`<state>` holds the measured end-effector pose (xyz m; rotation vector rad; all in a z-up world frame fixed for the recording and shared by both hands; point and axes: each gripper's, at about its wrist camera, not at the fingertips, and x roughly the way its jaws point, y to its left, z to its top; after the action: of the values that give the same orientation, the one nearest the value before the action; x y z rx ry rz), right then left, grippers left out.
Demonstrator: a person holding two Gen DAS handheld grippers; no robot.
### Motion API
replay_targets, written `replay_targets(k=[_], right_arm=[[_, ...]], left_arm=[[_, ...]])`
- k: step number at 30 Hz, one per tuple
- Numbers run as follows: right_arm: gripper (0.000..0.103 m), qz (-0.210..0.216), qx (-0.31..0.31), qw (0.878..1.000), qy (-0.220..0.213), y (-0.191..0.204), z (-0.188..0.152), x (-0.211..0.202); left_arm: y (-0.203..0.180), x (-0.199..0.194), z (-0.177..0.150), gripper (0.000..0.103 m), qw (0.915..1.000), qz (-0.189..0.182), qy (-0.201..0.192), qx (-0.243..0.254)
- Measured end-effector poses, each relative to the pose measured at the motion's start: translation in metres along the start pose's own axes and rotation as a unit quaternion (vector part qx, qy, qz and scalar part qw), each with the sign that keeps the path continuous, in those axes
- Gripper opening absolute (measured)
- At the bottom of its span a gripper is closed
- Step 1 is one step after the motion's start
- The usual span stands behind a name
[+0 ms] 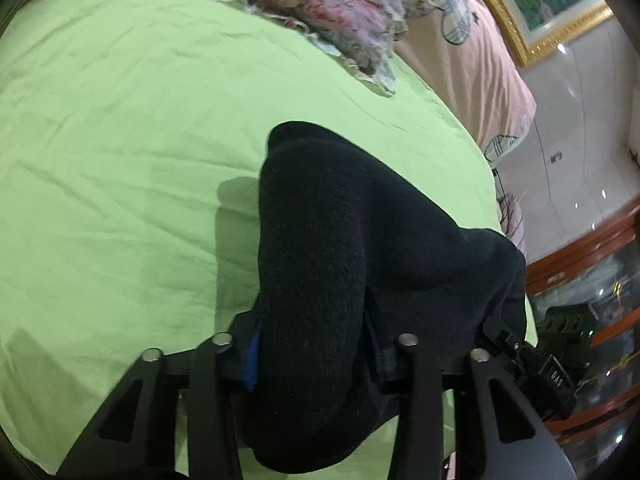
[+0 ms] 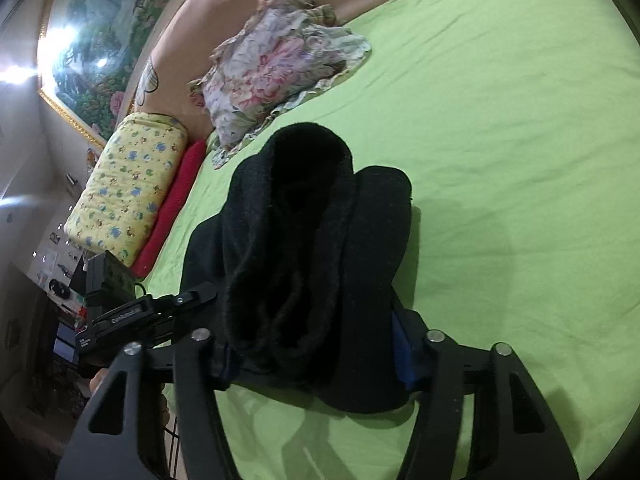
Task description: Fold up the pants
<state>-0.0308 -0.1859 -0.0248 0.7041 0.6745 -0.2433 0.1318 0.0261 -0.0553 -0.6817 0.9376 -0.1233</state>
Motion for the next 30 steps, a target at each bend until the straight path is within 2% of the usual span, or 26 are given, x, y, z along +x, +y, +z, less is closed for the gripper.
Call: replay_targets(k=[5, 10, 15, 22, 30], right_arm=[[0.053, 0.007, -0.005, 1.0, -0.005, 0.007, 0.001, -0.005], [0.052, 0.015, -0.017, 1.0, -0.011, 0.02, 0.003, -0.01], [0.052, 0.029, -0.031, 0.999, -0.011, 0.035, 0.011, -0.007], [0.052, 0.043, -0.053, 0.998, -0.01, 0.059, 0.033, 0.014], [0.052, 0.051, -0.069, 0.996, -0.005, 0.08, 0.067, 0.053]], left_arm=[[-0.007, -0.012, -0.001, 0.033, 0.9999, -0.006, -0.009, 0.005], [-0.013, -0.03, -0.001, 0.032, 0.9996, -0.016, -0.023, 0.007], [-0.015, -0.052, 0.006, 0.032, 0.9988, -0.01, -0.045, 0.015], [-0.004, -0.074, 0.032, 0.032, 0.9971, 0.008, -0.076, 0.01], [0.014, -0.074, 0.076, 0.032, 0.9949, 0.03, -0.096, 0.005]])
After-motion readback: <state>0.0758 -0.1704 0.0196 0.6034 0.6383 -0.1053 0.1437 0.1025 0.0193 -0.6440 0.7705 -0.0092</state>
